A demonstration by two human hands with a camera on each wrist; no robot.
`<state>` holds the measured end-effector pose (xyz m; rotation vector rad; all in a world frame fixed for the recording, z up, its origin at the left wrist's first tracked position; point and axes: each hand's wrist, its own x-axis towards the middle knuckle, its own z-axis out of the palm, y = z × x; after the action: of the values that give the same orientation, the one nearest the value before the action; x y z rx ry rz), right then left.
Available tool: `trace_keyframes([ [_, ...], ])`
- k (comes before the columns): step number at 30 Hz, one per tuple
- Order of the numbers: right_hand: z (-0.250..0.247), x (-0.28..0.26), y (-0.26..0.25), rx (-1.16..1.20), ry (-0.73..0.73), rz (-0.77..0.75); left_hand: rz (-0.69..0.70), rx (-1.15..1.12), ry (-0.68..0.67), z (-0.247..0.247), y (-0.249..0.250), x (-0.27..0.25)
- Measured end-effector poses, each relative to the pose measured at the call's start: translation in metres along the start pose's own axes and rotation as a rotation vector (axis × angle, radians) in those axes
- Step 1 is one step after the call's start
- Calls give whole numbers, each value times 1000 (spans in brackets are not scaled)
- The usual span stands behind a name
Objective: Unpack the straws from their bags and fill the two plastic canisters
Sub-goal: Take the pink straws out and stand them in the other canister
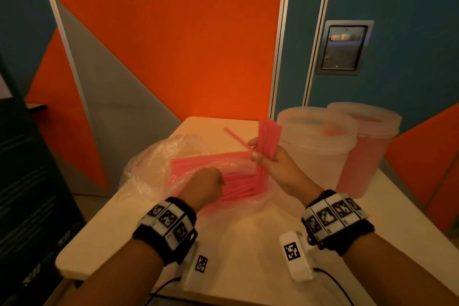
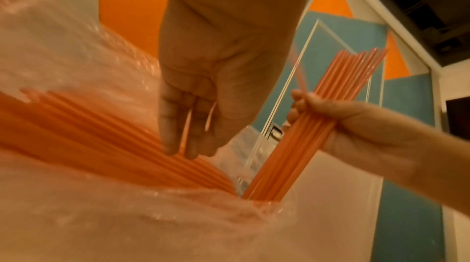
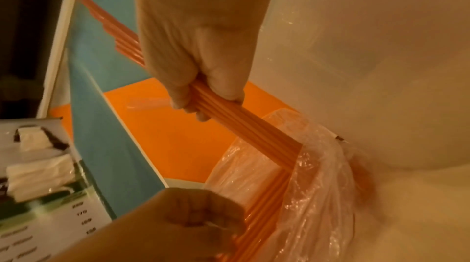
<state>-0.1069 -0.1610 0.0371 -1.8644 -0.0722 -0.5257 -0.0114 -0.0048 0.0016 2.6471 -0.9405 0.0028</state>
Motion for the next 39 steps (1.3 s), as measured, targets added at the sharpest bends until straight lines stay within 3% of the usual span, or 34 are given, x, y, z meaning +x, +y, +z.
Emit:
trace_keyframes([
  [3, -8, -5, 4, 88, 113, 1, 74, 38, -116, 19, 14, 11],
  [7, -9, -8, 7, 99, 145, 21, 74, 246, -190, 41, 23, 18],
  [20, -3, -9, 9, 59, 315, 58, 85, 442, -79, 46, 20, 31],
  [34, -6, -15, -11, 63, 362, 71, 57, 383, -174, 48, 3, 26],
  [39, -10, -21, -22, 124, 442, -28, 111, 316, -36, 47, -4, 21],
])
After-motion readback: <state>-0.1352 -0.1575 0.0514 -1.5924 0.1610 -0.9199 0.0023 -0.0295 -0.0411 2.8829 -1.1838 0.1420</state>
